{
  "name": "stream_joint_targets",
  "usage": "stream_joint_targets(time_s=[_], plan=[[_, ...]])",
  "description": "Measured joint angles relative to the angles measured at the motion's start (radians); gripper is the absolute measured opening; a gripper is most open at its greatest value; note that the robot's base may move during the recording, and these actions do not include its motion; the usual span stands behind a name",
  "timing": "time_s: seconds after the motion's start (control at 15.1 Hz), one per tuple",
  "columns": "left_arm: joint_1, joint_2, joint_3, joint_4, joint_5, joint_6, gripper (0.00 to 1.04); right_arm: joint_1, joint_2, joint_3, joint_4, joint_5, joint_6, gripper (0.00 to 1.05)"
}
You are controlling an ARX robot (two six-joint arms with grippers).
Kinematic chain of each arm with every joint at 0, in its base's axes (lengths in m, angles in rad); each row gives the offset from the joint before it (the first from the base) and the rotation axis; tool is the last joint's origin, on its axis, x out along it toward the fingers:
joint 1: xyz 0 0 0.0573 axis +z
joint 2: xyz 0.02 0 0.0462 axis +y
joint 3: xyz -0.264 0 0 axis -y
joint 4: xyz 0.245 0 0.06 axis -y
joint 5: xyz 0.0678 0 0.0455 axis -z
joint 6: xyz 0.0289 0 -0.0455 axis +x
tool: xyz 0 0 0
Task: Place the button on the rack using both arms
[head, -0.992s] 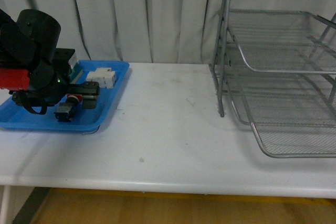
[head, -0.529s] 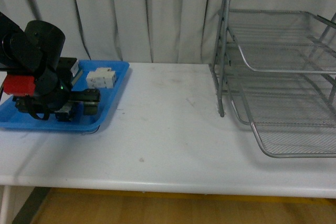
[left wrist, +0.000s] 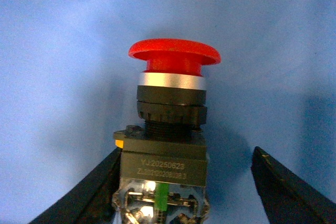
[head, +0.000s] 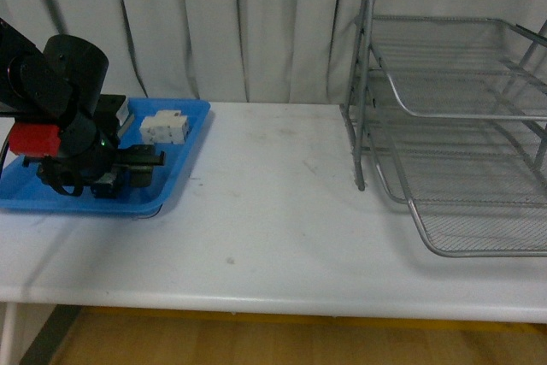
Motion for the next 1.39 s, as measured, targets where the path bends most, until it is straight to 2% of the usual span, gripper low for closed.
stream_joint_targets(time_s=[0.07, 0.13, 0.2, 0.26, 0.33, 0.4, 0.93, 1.19, 1.39], plan=[[0.000, 0.000, 0.002, -0.018, -0.013, -0.005, 0.44, 0.000, 0.000, 0.000, 0.000, 0.000, 0.000, 0.98], [0.000, -0.035, -0.016, -0.010, -0.011, -0.008, 0.37, 0.000, 0.000, 0.000, 0.000, 0.000, 0.000, 0.98], [-0.005, -0.322, -0.198, 0.098, 0.020, -0.008, 0.37, 0.000, 0.000, 0.000, 0.000, 0.000, 0.000, 0.98], [-0.045, -0.768, -0.575, 0.197, 0.038, 0.019, 0.37, 0.000, 0.000, 0.000, 0.000, 0.000, 0.000, 0.98], [-0.069, -1.068, -0.820, 0.186, 0.036, 0.029, 0.37, 0.000, 0.000, 0.000, 0.000, 0.000, 0.000, 0.98], [-0.064, -1.151, -0.890, 0.177, 0.031, 0.026, 0.37, 0.000, 0.000, 0.000, 0.000, 0.000, 0.000, 0.98], [-0.056, -1.272, -1.022, 0.148, 0.022, 0.018, 0.37, 0.000, 0.000, 0.000, 0.000, 0.000, 0.000, 0.98], [-0.130, -1.385, -1.062, 0.144, 0.006, -0.004, 0.37, 0.000, 0.000, 0.000, 0.000, 0.000, 0.000, 0.98], [-0.183, -1.398, -1.088, 0.148, -0.057, -0.035, 0.37, 0.000, 0.000, 0.000, 0.000, -0.001, 0.000, 0.98]])
